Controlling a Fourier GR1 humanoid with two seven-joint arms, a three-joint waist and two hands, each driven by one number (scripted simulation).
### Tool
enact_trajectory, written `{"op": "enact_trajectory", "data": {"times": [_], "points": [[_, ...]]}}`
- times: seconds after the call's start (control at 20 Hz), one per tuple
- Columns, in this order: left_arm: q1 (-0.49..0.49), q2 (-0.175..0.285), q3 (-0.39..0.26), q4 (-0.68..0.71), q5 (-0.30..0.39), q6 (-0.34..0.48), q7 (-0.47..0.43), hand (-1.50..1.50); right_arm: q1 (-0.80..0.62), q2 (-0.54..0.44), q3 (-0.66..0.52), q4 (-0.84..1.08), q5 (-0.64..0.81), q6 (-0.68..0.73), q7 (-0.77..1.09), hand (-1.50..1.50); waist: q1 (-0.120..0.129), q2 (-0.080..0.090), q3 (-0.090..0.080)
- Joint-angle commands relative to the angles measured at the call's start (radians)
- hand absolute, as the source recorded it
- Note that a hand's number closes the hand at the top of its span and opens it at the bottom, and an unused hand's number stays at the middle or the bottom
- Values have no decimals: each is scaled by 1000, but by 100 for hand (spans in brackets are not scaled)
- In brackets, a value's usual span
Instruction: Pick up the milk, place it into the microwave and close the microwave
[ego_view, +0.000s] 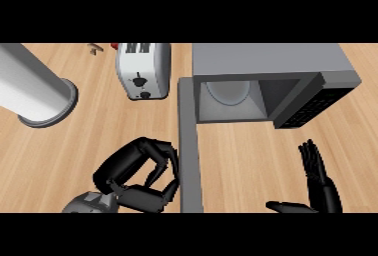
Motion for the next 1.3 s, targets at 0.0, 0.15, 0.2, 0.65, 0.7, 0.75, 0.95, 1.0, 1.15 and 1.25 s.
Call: {"op": "enact_trajectory", "data": {"times": [0.0, 0.15, 0.2, 0.65, 0.7, 0.75, 0.95, 1.0, 1.15, 1.25], "points": [[-70, -1, -142, 185, -131, 110, -107, 150, 131, -11, 24, -177, -22, 47, 26, -150, 0, 3, 0], [-120, -1, -215, 323, -146, 220, -164, 150, 186, -49, 37, -270, 1, 60, 18, -150, 1, 5, 0], [-106, 0, -249, 388, -170, 279, -230, 150, 152, -52, 33, -295, -5, 54, 45, -150, -1, 7, 0], [-259, 0, -499, 708, 51, 680, -481, 150, 287, -66, 60, -540, -163, 231, 106, -150, -40, 14, -2], [-297, 0, -489, 761, 77, 680, -529, 150, 244, -60, 73, -577, -176, 222, 184, -150, -32, 16, -2], [-326, 0, -504, 792, 102, 699, -533, 150, 317, -84, 45, -624, -218, 262, 167, -150, -37, 13, -2], [-389, 0, -628, 787, 263, 772, -454, 150, 326, -75, 73, -724, -232, 253, 250, -150, -58, 16, -2], [-423, 0, -625, 836, 267, 753, -473, 150, 327, -75, 76, -750, -247, 259, 257, -150, -70, 20, -3], [-435, 0, -695, 803, 349, 806, -487, 150, 331, -111, 83, -795, -265, 293, 301, -150, -82, 22, -3], [-472, 0, -685, 792, 400, 829, -497, 150, 355, -127, 70, -808, -307, 324, 303, -150, -107, 24, -3]]}}
